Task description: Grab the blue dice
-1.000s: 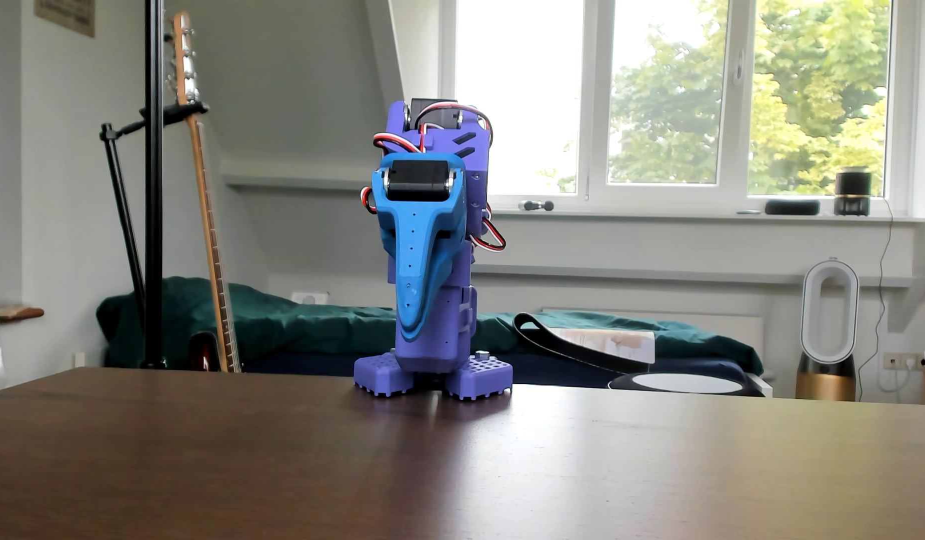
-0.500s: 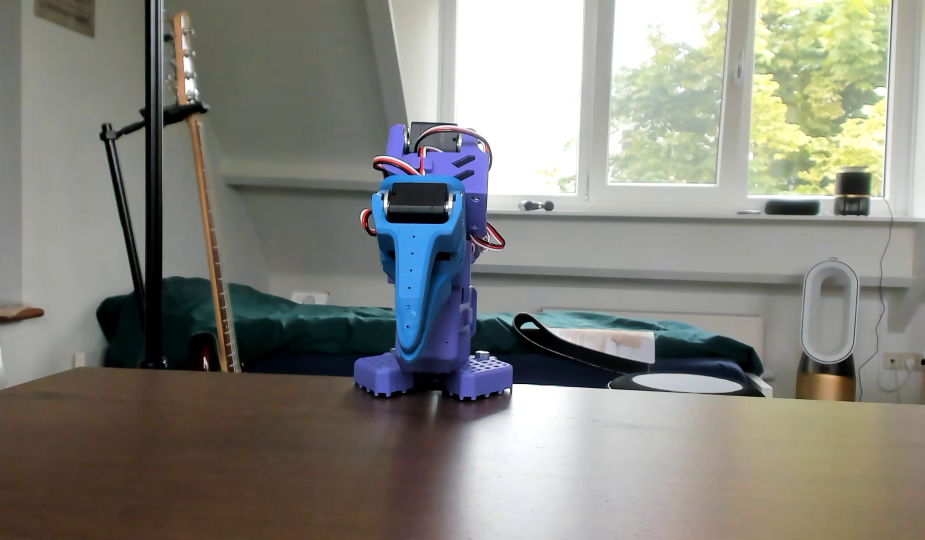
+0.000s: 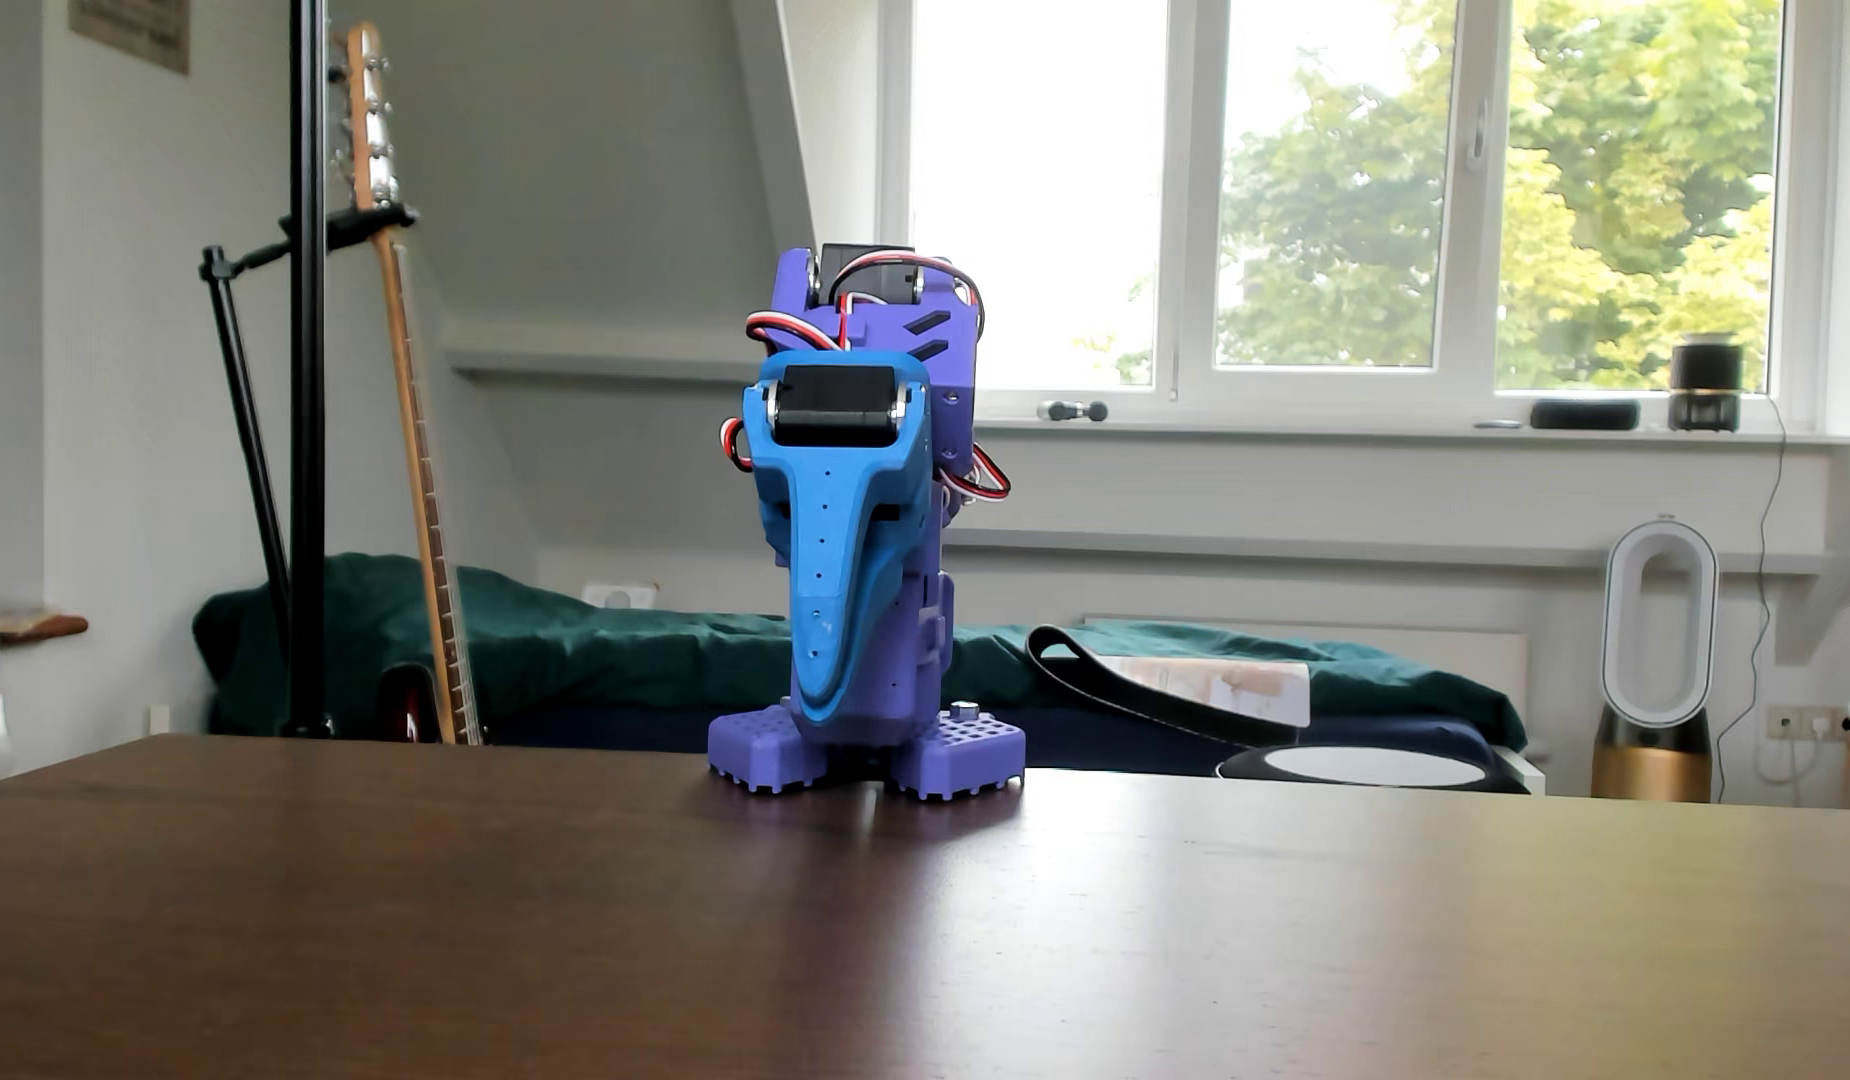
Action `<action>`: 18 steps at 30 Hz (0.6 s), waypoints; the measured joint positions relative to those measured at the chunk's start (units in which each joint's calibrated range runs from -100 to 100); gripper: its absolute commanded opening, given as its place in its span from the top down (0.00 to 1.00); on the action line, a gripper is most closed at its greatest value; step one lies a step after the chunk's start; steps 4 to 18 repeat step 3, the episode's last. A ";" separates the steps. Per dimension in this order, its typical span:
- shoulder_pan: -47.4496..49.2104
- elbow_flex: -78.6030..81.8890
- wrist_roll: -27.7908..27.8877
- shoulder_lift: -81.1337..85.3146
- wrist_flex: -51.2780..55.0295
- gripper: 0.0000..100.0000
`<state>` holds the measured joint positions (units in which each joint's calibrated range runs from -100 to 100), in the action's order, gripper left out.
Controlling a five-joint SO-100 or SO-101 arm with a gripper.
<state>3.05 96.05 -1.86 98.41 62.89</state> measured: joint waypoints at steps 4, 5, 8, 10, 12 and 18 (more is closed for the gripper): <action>0.00 0.00 0.00 0.00 0.00 0.98; 0.00 0.00 0.00 0.00 0.00 0.98; 0.00 0.00 0.00 0.00 0.00 0.98; 0.00 0.00 0.00 0.00 0.00 0.98; 0.00 0.00 0.00 0.00 0.00 0.98; 0.00 0.00 0.00 0.00 0.00 0.98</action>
